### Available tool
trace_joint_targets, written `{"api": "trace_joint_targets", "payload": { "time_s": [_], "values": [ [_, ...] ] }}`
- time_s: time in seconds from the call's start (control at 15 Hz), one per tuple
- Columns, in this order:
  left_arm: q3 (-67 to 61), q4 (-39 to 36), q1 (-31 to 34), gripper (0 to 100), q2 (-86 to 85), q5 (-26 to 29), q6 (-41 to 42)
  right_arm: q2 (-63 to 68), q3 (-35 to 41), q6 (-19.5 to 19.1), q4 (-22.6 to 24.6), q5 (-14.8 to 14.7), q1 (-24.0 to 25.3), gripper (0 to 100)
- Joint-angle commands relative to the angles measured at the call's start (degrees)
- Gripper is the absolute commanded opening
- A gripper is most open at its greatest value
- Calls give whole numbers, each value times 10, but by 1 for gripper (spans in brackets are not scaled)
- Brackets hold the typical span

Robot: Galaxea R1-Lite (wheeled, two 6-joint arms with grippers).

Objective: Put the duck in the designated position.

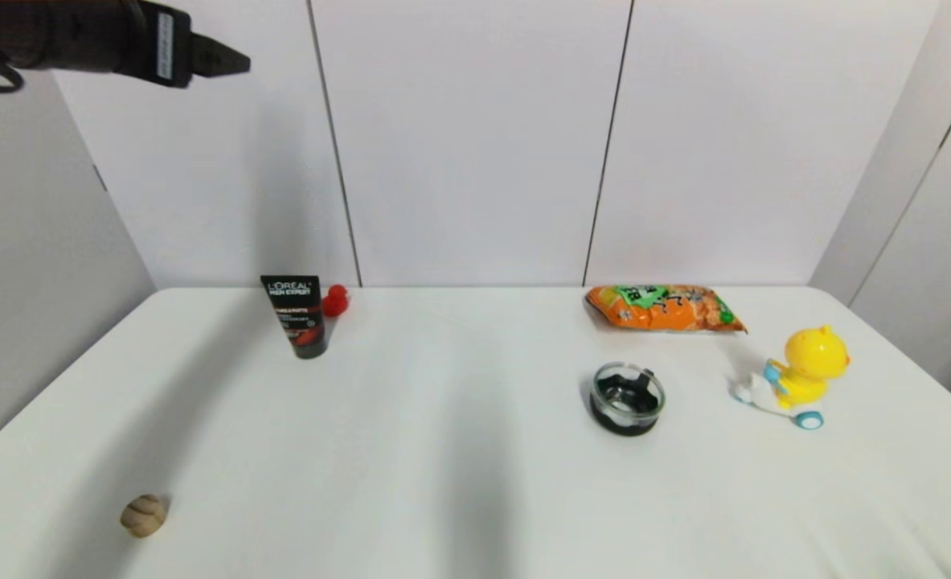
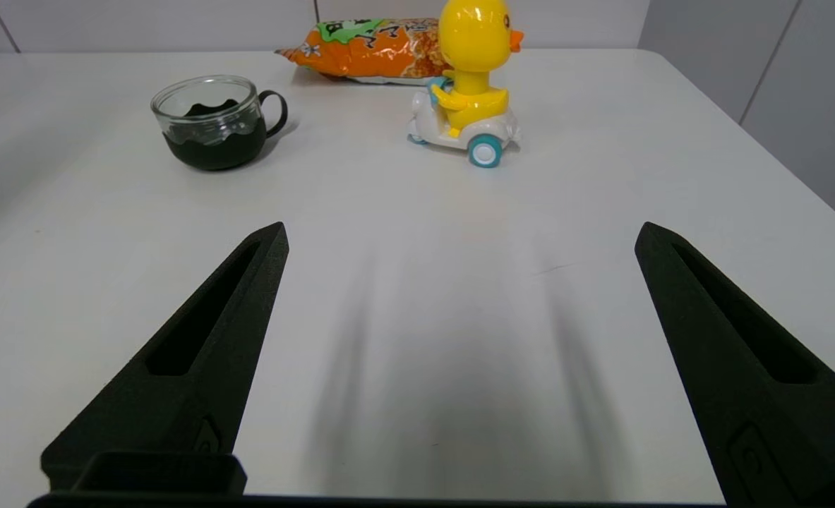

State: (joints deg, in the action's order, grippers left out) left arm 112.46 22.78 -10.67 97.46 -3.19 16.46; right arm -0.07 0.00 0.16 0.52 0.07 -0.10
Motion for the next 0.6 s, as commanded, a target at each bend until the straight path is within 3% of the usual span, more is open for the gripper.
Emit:
{"api": "trace_joint_targets", "payload": {
  "time_s": [0.07,0.27,0.4,0.6],
  "values": [
    [-35,17,-74,100,-163,1,19,1,0,0,0,0,0,100],
    [-155,14,-116,100,-256,14,36,1,0,0,0,0,0,100],
    [-262,15,-115,100,-329,74,48,1,0,0,0,0,0,100],
    [-399,16,-83,100,-417,103,47,1,0,0,0,0,0,100]
  ]
}}
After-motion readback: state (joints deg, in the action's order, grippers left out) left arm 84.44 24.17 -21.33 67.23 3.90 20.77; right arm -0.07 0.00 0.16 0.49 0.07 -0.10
